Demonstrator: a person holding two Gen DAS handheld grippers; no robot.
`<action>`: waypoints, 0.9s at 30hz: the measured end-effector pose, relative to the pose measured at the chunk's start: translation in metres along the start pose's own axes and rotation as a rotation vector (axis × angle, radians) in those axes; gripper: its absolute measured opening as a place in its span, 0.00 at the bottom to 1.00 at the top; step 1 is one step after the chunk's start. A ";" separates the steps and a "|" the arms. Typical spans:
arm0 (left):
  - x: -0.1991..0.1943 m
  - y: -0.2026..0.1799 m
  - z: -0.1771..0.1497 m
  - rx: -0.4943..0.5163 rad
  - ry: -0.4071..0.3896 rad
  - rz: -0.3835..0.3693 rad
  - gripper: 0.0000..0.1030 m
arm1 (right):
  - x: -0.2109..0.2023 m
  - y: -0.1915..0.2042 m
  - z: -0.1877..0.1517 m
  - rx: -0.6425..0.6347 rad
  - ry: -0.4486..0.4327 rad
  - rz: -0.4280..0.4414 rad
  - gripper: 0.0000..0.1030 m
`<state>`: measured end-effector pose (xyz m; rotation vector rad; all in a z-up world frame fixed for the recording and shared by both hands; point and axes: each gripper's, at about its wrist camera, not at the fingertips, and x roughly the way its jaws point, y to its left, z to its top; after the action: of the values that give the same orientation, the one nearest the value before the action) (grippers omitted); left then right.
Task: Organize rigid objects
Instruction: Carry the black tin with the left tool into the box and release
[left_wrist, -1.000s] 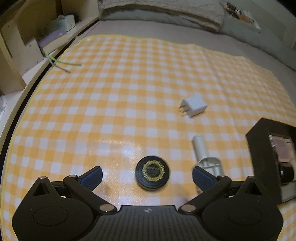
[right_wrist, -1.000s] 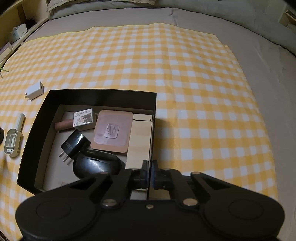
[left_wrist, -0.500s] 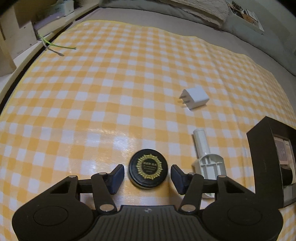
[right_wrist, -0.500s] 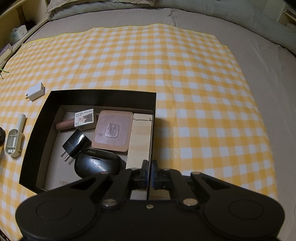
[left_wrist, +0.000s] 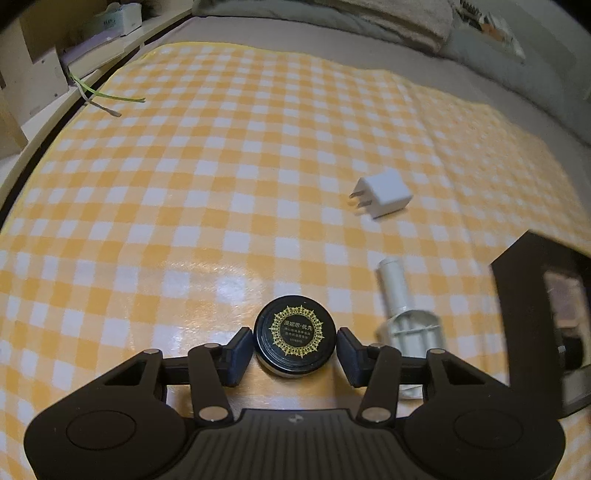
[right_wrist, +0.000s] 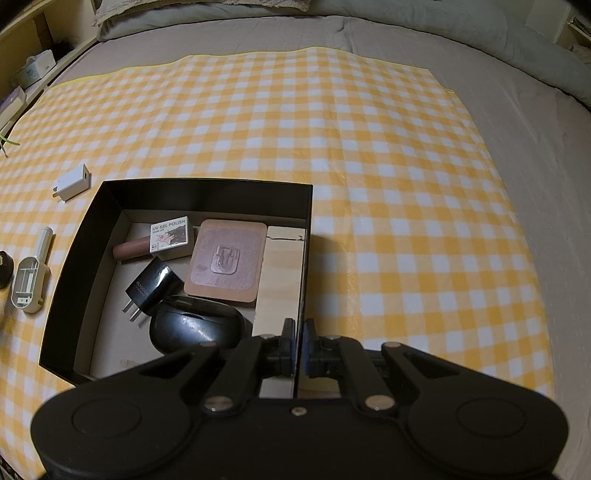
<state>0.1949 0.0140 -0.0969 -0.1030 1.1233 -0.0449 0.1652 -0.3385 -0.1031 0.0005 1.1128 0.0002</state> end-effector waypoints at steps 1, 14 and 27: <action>-0.004 -0.001 0.001 -0.005 -0.008 -0.015 0.49 | 0.000 0.000 0.000 -0.001 0.000 0.000 0.05; -0.055 -0.098 -0.008 0.154 -0.014 -0.280 0.49 | 0.000 0.000 0.000 -0.001 0.000 0.001 0.05; -0.039 -0.190 -0.024 0.335 0.056 -0.331 0.49 | -0.001 0.001 0.000 -0.004 0.000 0.003 0.05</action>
<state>0.1591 -0.1727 -0.0527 0.0133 1.1306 -0.5315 0.1646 -0.3376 -0.1023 -0.0009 1.1125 0.0051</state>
